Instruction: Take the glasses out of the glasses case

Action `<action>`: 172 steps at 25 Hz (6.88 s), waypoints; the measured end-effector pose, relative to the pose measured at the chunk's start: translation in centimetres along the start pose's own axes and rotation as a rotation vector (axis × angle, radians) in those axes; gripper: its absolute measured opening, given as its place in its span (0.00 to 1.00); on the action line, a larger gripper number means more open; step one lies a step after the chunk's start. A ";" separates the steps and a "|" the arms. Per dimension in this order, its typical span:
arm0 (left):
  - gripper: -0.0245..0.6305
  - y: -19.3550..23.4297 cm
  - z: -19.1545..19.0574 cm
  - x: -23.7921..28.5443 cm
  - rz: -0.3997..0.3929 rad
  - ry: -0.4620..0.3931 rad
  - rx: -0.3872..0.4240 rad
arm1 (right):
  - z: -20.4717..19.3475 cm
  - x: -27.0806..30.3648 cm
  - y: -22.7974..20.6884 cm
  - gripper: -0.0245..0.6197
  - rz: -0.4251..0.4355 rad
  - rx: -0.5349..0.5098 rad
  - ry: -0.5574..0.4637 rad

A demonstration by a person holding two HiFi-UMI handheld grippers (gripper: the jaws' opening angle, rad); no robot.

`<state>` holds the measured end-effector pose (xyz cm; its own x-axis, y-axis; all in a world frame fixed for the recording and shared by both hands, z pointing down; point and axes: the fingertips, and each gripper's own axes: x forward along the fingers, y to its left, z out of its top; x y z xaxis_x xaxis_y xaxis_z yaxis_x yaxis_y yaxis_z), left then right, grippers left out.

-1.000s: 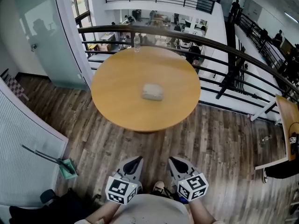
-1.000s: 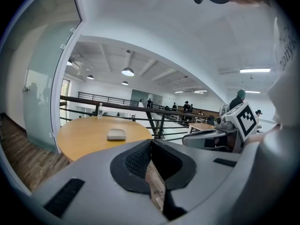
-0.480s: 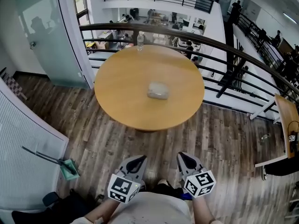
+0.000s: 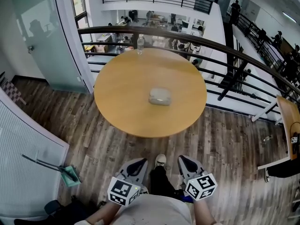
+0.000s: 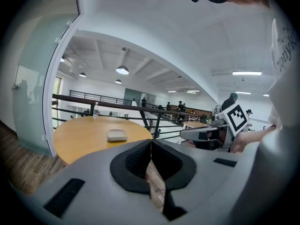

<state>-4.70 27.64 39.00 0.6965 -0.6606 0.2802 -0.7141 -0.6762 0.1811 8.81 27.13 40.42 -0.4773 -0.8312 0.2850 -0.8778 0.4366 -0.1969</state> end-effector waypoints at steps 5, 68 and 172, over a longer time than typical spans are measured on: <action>0.07 3.5 1.0 3.0 0.029 0.004 -0.010 | 1.1 4.0 -2.1 0.08 0.026 -0.010 0.004; 0.07 25.7 5.8 31.8 0.063 0.107 -0.117 | 3.8 38.6 -21.3 0.08 0.342 -0.373 0.376; 0.07 26.0 9.1 28.9 0.097 0.036 -0.095 | 10.3 36.2 -19.0 0.08 0.406 -0.358 0.266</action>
<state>-2.48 -12.02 43.29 0.6220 -0.7081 0.3342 -0.7827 -0.5746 0.2392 8.56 -14.81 44.79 -0.7300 -0.4792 0.4872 -0.5597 0.8283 -0.0238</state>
